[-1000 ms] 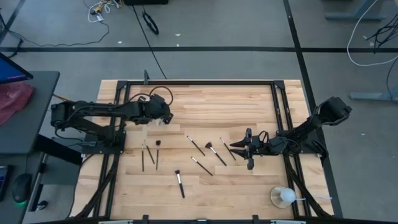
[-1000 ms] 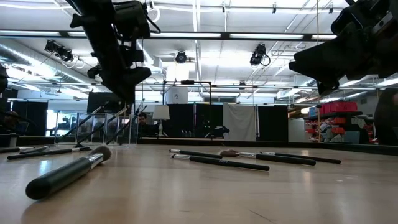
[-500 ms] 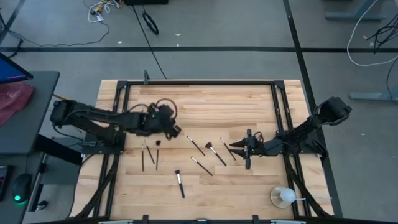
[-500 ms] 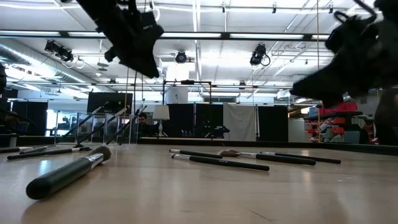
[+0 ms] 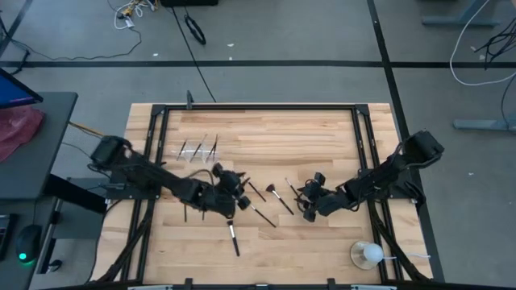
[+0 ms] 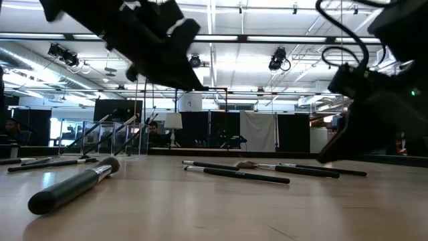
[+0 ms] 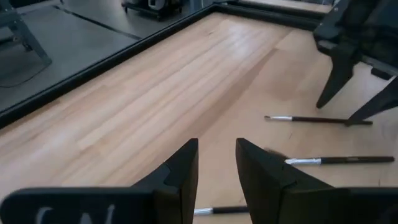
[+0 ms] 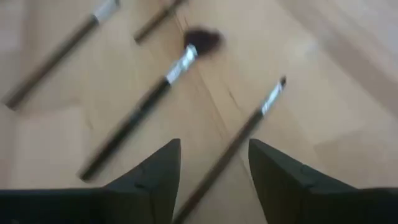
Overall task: Put items in baskets/containers
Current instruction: Put the eyeshadow brush into the transparent organizer
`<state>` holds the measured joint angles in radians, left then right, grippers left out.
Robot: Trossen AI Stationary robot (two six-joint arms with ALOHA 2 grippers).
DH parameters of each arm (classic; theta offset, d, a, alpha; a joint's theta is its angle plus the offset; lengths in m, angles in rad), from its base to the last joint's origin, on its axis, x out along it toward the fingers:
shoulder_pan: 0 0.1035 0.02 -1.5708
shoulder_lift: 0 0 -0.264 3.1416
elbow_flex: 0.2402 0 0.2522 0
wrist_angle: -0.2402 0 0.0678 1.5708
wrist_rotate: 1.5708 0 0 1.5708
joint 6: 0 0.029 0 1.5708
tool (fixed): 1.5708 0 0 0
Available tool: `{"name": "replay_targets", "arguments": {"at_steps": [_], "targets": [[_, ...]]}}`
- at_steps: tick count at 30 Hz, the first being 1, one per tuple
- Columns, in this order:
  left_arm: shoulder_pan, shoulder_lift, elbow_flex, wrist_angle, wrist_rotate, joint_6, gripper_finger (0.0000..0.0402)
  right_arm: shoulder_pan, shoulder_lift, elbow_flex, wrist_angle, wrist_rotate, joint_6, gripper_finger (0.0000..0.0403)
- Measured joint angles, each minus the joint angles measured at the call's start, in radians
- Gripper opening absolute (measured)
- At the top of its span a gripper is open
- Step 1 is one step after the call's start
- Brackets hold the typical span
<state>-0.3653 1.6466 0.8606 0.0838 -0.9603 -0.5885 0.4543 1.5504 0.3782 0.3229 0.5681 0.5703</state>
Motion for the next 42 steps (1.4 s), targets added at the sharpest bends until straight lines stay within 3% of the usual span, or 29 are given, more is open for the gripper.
{"name": "replay_targets", "arguments": {"at_steps": [8, 19, 27, 34, 42], "targets": [[0.028, 0.162, 0.004, 0.260, -0.020, 0.035, 0.0114, -0.013, 0.115, 0.005, 0.017, 0.021, 0.038, 0.0140], [0.048, 0.187, 0.004, 0.438, -0.005, 0.183, 0.0114, -0.051, 0.121, -0.026, 0.039, 0.017, 0.022, 0.0014], [0.048, 0.187, 0.004, 0.443, -0.005, 0.194, 0.0114, -0.063, 0.118, -0.042, 0.099, 0.020, -0.094, 0.0009], [0.045, 0.187, 0.004, 0.449, 0.086, 0.262, 0.0115, -0.038, -0.030, -0.055, 0.112, 0.113, -0.172, 0.0008], [0.048, 0.188, 0.004, 0.545, 0.190, 0.358, 0.0115, 0.060, -0.289, -0.088, 0.342, 0.146, -0.379, 0.0007]]}}
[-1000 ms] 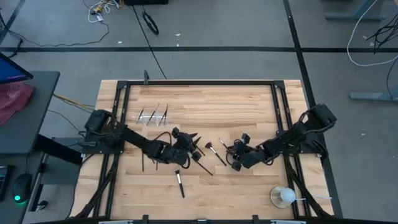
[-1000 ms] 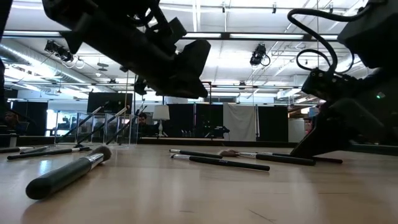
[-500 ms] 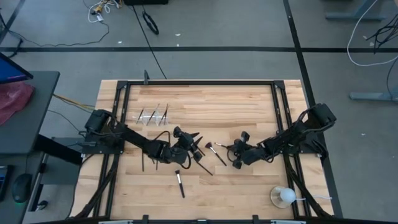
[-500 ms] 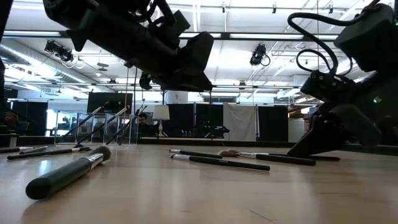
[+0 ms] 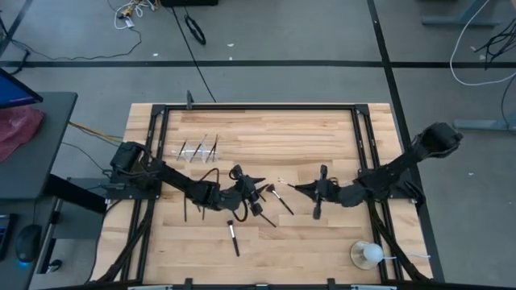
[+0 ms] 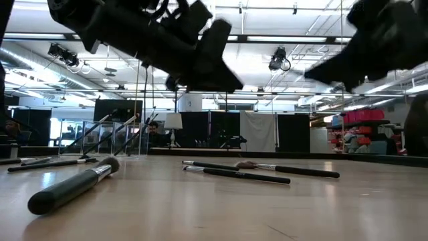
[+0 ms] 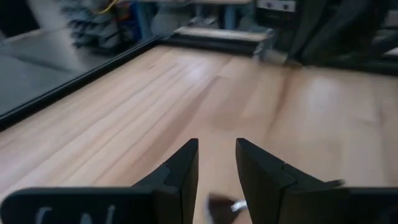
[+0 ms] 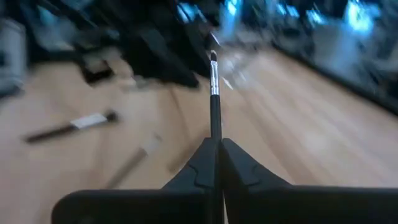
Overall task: Put items in baskets/containers
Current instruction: Put the eyeshadow brush into the transparent organizer
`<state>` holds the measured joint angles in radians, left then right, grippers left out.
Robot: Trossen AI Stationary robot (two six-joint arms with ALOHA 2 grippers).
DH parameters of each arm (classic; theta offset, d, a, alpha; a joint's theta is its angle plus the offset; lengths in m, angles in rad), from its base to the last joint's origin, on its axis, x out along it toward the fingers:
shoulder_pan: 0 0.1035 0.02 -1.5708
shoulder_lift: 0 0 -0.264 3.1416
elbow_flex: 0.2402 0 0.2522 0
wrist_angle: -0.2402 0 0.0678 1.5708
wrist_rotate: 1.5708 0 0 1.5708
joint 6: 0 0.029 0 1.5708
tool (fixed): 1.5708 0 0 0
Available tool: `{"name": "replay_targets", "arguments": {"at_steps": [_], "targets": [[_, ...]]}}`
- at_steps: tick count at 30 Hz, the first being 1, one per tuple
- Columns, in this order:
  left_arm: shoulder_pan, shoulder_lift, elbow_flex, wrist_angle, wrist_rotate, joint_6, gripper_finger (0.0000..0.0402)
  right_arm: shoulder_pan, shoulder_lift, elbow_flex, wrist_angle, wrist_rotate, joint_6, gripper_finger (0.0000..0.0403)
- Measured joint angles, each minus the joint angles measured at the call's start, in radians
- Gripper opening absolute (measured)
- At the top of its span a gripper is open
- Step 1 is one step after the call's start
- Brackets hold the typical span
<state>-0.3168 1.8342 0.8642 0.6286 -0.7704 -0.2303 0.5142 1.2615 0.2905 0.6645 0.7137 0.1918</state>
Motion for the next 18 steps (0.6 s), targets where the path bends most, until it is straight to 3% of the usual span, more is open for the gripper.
{"name": "replay_targets", "arguments": {"at_steps": [5, 10, 13, 18], "targets": [[0.005, 0.025, 0.001, 0.223, 0.176, 0.164, 0.0115, 0.046, -0.033, -0.012, 0.270, -0.144, -0.197, 0.0007], [0.035, 0.073, 0.001, 0.453, 0.422, 0.262, 0.0117, 0.051, -0.005, -0.015, 0.384, -0.230, -0.237, 0.0007], [0.051, 0.088, 0.001, 0.531, 0.474, 0.269, 0.0135, 0.051, 0.024, -0.015, 0.399, -0.243, -0.229, 0.0007], [0.069, 0.092, 0.043, 0.526, 0.538, 0.269, 0.0198, 0.052, 0.081, -0.015, 0.448, -0.243, -0.226, 0.0007]]}}
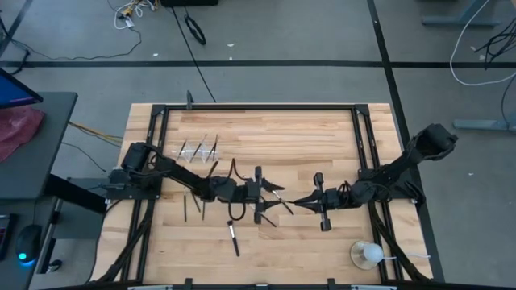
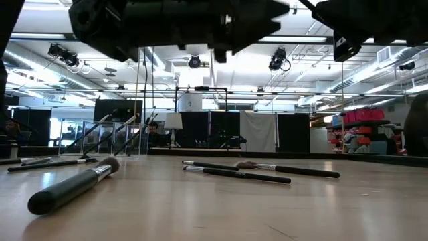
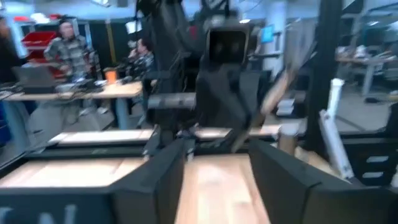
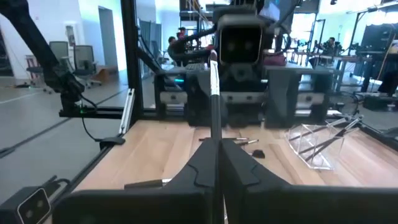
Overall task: Put items in baskets/containers
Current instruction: Put the eyeshadow brush into the transparent organizer
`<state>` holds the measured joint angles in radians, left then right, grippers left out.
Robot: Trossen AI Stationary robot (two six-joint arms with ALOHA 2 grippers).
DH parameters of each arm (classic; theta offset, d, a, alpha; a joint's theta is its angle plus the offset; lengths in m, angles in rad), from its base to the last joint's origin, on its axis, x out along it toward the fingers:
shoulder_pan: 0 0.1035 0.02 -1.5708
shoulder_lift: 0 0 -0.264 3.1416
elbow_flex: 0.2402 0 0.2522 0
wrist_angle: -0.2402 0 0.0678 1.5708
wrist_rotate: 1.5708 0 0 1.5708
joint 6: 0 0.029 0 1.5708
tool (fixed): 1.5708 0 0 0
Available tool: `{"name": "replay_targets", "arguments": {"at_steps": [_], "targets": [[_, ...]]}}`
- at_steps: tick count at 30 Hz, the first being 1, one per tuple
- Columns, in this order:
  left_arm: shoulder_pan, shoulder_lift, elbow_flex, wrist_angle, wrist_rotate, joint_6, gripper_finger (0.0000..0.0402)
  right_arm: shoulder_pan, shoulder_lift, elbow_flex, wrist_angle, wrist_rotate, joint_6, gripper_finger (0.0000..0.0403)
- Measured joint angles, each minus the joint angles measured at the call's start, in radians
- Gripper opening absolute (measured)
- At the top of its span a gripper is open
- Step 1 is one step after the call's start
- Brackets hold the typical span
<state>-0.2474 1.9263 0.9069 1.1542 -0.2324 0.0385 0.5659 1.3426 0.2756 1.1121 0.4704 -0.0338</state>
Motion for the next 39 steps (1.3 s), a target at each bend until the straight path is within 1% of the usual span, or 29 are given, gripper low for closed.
{"name": "replay_targets", "arguments": {"at_steps": [4, 7, 9, 13, 17, 26, 28, 31, 35, 37, 39], "targets": [[-0.003, 0.000, 0.024, -0.006, 0.092, 0.041, 0.0243, 0.000, 0.042, 0.001, 0.062, 0.000, -0.003, 0.0007], [-0.021, 0.000, 0.032, -0.006, 0.106, 0.101, 0.0251, 0.000, 0.061, 0.002, 0.087, 0.000, -0.005, 0.0007], [-0.031, 0.000, 0.036, -0.009, 0.106, 0.126, 0.0245, 0.000, 0.067, 0.002, 0.096, 0.000, -0.005, 0.0008], [-0.039, 0.000, 0.064, -0.006, 0.106, 0.130, 0.0215, 0.001, 0.071, 0.002, 0.112, 0.000, -0.003, 0.0009], [-0.034, 0.000, 0.070, -0.005, 0.092, 0.131, 0.0172, 0.000, 0.071, 0.002, 0.117, 0.000, -0.003, 0.0009], [-0.028, 0.000, 0.070, -0.001, 0.083, 0.132, 0.0043, 0.000, 0.071, 0.003, 0.115, -0.001, -0.002, 0.0011], [-0.028, 0.000, 0.070, -0.001, 0.085, 0.133, 0.0020, 0.001, 0.071, 0.003, 0.115, -0.001, -0.002, 0.0011], [-0.028, -0.001, 0.070, -0.013, 0.082, 0.131, 0.0017, 0.001, 0.070, 0.003, 0.102, 0.000, -0.001, 0.0013], [-0.042, -0.007, 0.070, -0.062, 0.015, 0.134, 0.0021, 0.004, 0.068, 0.003, 0.047, 0.050, -0.001, 0.0031], [-0.059, -0.035, 0.070, -0.126, -0.055, 0.158, 0.0021, 0.013, 0.055, 0.004, -0.001, 0.103, 0.015, 0.0047], [-0.083, -0.084, 0.071, -0.241, -0.149, 0.161, 0.0020, 0.023, 0.036, 0.004, -0.071, 0.153, 0.037, 0.0065]]}}
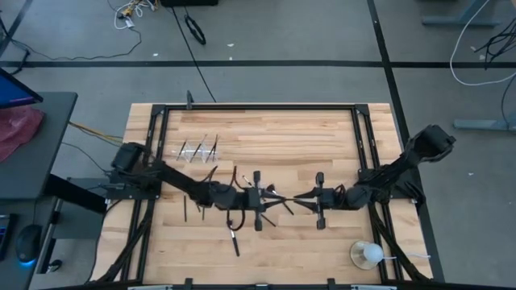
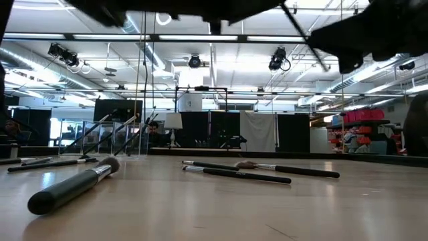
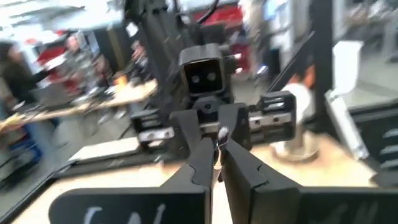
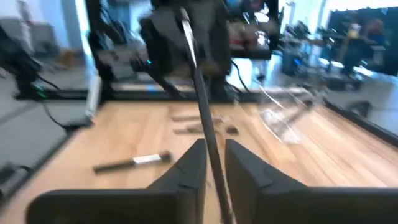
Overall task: Put items in baskets/containers
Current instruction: Put the eyeshadow brush into the transparent organizer
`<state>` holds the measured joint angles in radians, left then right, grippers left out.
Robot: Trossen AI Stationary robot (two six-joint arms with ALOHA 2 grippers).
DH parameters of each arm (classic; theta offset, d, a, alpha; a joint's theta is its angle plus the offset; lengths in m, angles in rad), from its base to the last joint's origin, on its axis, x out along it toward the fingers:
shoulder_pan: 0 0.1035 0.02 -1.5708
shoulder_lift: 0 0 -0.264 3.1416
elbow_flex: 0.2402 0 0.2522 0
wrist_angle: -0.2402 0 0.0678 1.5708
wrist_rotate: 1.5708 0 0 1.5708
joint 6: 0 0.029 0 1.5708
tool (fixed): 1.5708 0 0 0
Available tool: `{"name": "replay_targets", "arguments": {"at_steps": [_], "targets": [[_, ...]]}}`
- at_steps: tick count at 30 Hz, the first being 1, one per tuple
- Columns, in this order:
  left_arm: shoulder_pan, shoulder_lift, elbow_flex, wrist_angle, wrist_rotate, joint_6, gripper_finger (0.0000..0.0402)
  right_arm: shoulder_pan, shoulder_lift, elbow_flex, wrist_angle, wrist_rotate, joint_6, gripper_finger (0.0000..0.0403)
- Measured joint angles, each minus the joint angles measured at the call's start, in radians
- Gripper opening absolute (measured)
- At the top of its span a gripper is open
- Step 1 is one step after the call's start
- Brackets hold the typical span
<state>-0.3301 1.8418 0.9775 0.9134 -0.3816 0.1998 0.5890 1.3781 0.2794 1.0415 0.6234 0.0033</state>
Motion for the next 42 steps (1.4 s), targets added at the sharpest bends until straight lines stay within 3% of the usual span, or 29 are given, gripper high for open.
{"name": "replay_targets", "arguments": {"at_steps": [7, 10, 13, 18, 23, 30, 42], "targets": [[-0.088, -0.225, 0.001, -0.497, -0.402, -0.109, 0.0021, 0.008, -0.032, 0.000, -0.128, 0.067, 0.092, 0.0111], [-0.102, -0.337, 0.001, -0.779, -0.557, -0.262, 0.0020, 0.007, -0.032, 0.000, -0.132, 0.068, 0.104, 0.0119], [-0.073, -0.455, 0.001, -1.102, -0.610, -0.509, 0.0020, 0.007, -0.032, 0.000, -0.132, 0.068, 0.104, 0.0122], [0.044, -0.611, 0.000, -1.608, -0.588, -0.907, 0.0020, 0.005, -0.032, 0.000, -0.132, 0.068, 0.105, 0.0123], [0.206, -0.669, 0.000, -1.886, -0.515, -1.023, 0.0020, -0.008, -0.032, 0.000, -0.131, 0.067, 0.105, 0.0123], [0.379, -0.629, -0.004, -1.936, -0.349, -0.941, 0.0021, -0.028, -0.032, -0.001, -0.131, 0.066, 0.139, 0.0123], [0.487, -0.508, -0.004, -1.930, -0.196, -0.887, 0.0021, -0.030, -0.031, -0.001, -0.131, 0.038, 0.146, 0.0123]]}}
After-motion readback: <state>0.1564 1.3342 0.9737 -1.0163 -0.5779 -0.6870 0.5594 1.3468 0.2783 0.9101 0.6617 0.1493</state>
